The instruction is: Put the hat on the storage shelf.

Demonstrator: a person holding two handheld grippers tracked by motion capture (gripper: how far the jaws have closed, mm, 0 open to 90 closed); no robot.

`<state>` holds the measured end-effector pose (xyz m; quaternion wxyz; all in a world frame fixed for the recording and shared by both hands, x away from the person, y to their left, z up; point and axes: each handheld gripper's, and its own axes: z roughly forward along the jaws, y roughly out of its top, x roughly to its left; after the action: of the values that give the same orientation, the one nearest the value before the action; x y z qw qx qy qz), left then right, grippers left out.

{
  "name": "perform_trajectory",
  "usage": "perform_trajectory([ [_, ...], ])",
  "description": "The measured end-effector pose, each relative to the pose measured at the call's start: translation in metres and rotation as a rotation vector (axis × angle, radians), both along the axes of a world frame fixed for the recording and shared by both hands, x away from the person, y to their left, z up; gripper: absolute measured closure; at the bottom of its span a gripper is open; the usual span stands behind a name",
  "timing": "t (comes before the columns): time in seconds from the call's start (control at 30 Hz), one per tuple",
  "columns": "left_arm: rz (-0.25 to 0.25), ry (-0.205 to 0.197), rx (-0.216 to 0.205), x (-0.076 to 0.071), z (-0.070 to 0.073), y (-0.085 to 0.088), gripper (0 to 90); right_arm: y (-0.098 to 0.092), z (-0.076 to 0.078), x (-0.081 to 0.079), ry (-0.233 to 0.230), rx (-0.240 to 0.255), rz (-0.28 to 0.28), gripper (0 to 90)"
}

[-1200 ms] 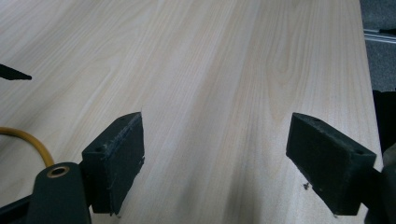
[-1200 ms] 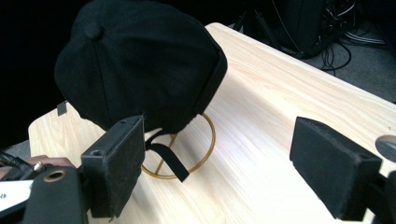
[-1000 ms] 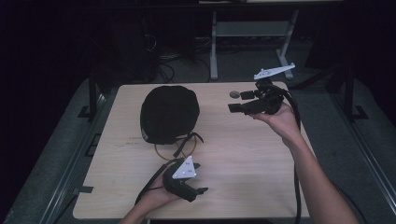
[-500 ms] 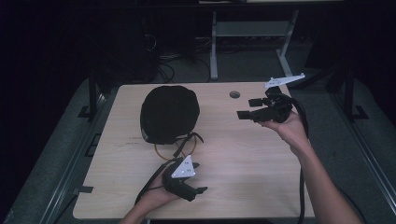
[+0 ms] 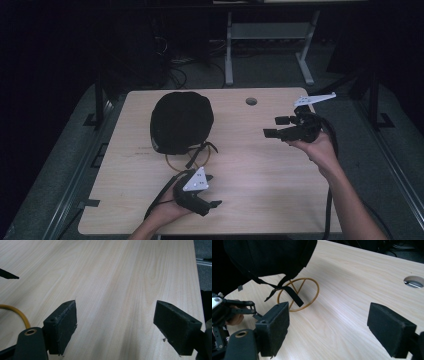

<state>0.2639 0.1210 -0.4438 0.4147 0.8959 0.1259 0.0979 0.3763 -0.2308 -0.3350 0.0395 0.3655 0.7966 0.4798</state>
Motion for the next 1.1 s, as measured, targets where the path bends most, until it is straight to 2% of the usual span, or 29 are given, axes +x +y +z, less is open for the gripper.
perform_trajectory([
  [0.67, 0.006, 0.003, -0.008, 0.0, -0.002, -0.002, 18.3, -0.03, -0.041, -0.019, 0.04, 0.036, -0.036, 17.3],
  [1.1, 0.012, -0.004, -0.019, 0.0, -0.002, -0.001, 18.3, -0.053, -0.064, -0.038, 0.062, 0.054, -0.07, 17.3],
])
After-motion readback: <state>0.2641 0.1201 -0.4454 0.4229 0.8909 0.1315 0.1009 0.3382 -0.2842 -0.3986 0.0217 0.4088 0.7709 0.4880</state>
